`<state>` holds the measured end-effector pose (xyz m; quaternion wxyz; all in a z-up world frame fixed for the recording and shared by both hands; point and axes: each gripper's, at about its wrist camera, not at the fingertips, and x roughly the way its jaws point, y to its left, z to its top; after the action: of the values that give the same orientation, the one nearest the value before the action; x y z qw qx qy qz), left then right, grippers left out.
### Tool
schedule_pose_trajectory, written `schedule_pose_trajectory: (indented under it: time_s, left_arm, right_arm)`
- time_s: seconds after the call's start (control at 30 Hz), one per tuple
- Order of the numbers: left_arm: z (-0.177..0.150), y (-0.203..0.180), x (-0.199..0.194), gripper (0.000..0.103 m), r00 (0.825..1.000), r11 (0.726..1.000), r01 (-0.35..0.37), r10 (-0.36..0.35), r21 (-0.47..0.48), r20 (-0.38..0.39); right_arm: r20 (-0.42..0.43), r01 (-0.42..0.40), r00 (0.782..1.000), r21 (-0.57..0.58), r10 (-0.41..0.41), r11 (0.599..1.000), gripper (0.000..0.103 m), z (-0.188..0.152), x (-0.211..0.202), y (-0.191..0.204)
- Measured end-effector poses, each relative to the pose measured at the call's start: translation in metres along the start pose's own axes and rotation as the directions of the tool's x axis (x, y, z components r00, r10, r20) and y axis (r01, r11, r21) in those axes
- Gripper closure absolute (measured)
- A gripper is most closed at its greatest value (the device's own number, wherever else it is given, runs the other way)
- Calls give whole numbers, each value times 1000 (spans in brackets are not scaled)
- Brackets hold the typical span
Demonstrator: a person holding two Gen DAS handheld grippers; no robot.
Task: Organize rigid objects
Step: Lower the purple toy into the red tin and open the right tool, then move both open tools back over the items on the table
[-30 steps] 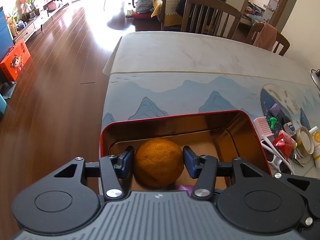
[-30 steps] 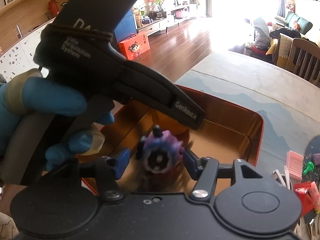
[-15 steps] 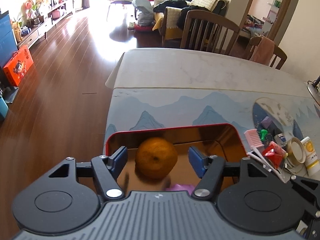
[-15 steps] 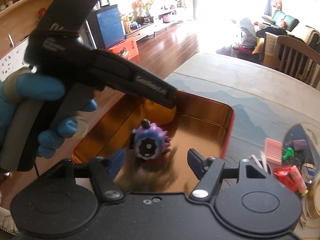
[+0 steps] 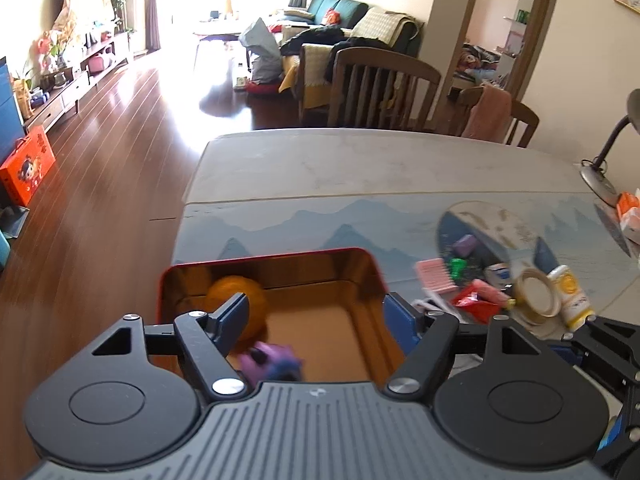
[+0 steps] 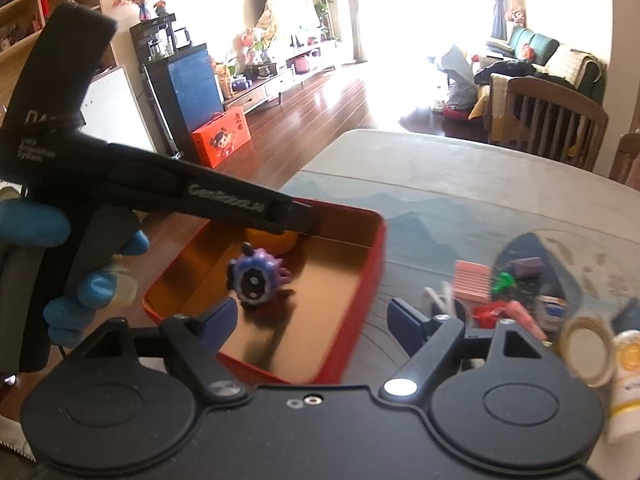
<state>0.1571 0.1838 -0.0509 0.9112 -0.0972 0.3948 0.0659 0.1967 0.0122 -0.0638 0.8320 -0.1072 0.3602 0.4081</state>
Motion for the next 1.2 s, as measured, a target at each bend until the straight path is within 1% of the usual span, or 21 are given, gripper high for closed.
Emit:
schedule_pose_trajectory:
  time_s: [0.07, 0.1, 0.2, 0.27, 0.37, 0.47, 0.67, 0.8, 0.9, 1.07, 1.2]
  left_arm:
    - [-2, -11, -4, 27, 1000, 1000, 2, -2, -1, 4]
    - [-3, -18, -7, 25, 1000, 1000, 3, -3, -1, 7]
    - [-6, -35, -12, 22, 1000, 1000, 3, -3, 2, 19]
    - [-7, -49, -14, 20, 1000, 1000, 2, -2, 3, 24]
    - [-11, -70, -13, 19, 1000, 1000, -5, 5, 4, 31]
    - [-14, -89, -11, 19, 999, 1000, -8, 8, -1, 31]
    - [-21, -126, 6, 19, 999, 999, -34, 34, -10, 7]
    - [-27, -144, 22, 19, 998, 998, -65, 65, -23, -21]
    - [-33, -159, 35, 19, 995, 995, -97, 97, -16, -36]
    - [-38, -176, 58, 19, 986, 988, -155, 154, -20, -67]
    - [-41, -182, 79, 19, 974, 978, -208, 204, -31, -95]
  right_arm:
    - [9, 7, 1000, 11, -7, 1000, 15, -4, -15, -11]
    - [14, 13, 1000, 14, -13, 1000, 14, -7, -20, -17]
    - [26, 34, 999, 19, -35, 999, 10, -13, -40, -34]
    - [29, 44, 999, 33, -44, 999, 5, -19, -51, -48]
    - [40, 61, 997, 48, -63, 997, 2, -27, -66, -69]
    - [46, 83, 995, 58, -85, 995, 0, -34, -79, -91]
    - [35, 123, 991, 88, -127, 988, 0, -50, -93, -138]
    - [17, 156, 987, 87, -158, 984, 0, -58, -96, -163]
    - [6, 169, 985, 79, -170, 982, 1, -64, -95, -180]
    - [-19, 172, 985, 68, -172, 983, 3, -66, -91, -203]
    - [-47, 175, 984, 56, -172, 983, 6, -68, -81, -216]
